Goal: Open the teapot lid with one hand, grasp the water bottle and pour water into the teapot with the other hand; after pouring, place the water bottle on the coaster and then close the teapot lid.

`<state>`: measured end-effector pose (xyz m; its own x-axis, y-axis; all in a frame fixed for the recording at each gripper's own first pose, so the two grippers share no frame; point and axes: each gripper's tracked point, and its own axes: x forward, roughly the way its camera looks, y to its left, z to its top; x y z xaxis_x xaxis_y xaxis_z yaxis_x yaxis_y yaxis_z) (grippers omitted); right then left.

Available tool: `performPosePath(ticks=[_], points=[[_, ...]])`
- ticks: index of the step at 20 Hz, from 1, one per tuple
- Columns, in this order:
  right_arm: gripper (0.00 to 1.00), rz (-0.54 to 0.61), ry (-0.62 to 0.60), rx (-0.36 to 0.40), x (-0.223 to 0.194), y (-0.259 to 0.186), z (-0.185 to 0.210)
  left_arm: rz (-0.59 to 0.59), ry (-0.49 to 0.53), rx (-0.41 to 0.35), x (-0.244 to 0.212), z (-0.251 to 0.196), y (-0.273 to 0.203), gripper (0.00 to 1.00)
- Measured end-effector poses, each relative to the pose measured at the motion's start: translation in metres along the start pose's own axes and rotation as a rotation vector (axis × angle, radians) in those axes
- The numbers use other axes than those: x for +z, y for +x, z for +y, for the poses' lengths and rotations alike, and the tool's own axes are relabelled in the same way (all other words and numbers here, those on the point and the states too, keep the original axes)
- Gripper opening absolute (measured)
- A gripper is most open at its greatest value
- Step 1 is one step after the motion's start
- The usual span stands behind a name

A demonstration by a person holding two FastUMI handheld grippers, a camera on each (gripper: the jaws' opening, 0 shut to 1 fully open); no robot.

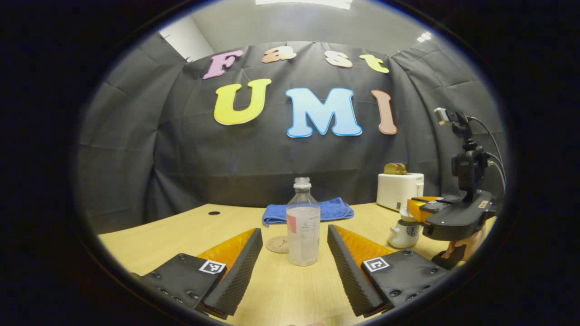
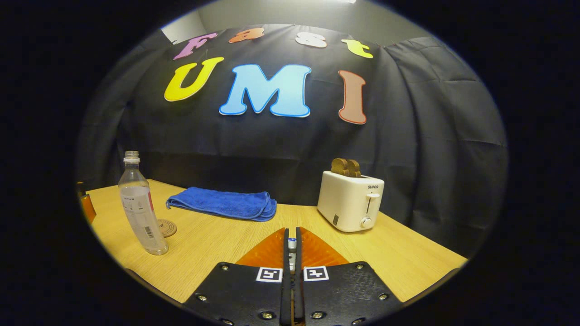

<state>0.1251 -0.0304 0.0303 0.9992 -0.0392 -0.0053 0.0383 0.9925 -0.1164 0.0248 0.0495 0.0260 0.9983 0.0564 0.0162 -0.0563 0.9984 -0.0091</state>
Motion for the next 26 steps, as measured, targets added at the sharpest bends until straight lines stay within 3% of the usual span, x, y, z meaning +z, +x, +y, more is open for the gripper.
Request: performPosePath(ticks=[3, 12, 26], points=[[0.03, -0.033, 0.004, 0.022, 0.017, -0.013, 0.006, -0.001, 0.007, -0.008, 0.000, -0.005, 0.007, 1.00], [0.03, -0.015, 0.044, 0.034, 0.013, -0.061, -0.001, 0.057, -0.038, -0.035, -0.020, -0.013, 0.046, 1.00], [0.03, 0.011, 0.072, 0.059, 0.000, -0.079, 0.000, 0.126, -0.053, -0.035, -0.047, -0.011, 0.121, 1.00]])
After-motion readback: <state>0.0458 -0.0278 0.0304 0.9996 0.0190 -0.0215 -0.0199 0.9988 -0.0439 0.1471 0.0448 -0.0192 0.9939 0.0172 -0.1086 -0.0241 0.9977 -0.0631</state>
